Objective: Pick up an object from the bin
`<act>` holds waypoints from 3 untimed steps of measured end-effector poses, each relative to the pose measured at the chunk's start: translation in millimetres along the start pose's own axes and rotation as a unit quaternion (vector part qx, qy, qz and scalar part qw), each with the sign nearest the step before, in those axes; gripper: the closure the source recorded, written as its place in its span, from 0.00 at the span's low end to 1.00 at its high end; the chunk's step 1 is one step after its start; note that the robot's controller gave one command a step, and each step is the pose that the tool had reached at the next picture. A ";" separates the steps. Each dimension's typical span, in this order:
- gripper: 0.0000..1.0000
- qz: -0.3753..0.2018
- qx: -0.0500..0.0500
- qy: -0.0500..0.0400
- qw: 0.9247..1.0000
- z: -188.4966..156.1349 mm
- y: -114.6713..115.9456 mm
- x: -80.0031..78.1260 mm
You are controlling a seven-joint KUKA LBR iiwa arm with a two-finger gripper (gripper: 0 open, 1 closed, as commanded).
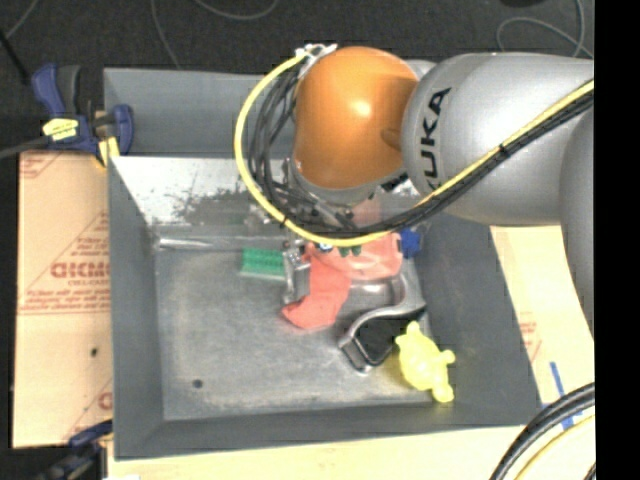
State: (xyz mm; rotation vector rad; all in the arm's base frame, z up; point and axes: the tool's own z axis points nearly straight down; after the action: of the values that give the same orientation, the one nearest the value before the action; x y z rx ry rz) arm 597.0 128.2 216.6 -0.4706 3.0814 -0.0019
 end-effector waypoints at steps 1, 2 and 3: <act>0.00 -0.073 -0.004 0.013 0.997 27.9 -5.2 8.2; 0.00 0.040 -0.002 0.001 0.999 42.9 -33.4 5.3; 0.00 0.015 -0.001 0.006 1.000 58.6 -45.2 -3.8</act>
Offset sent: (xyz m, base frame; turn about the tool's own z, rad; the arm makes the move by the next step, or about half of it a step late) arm 0.0095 -0.0483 -0.0597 0.1257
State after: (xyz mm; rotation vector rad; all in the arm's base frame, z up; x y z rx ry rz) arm 615.5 86.3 158.3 -0.4255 3.0996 -0.0004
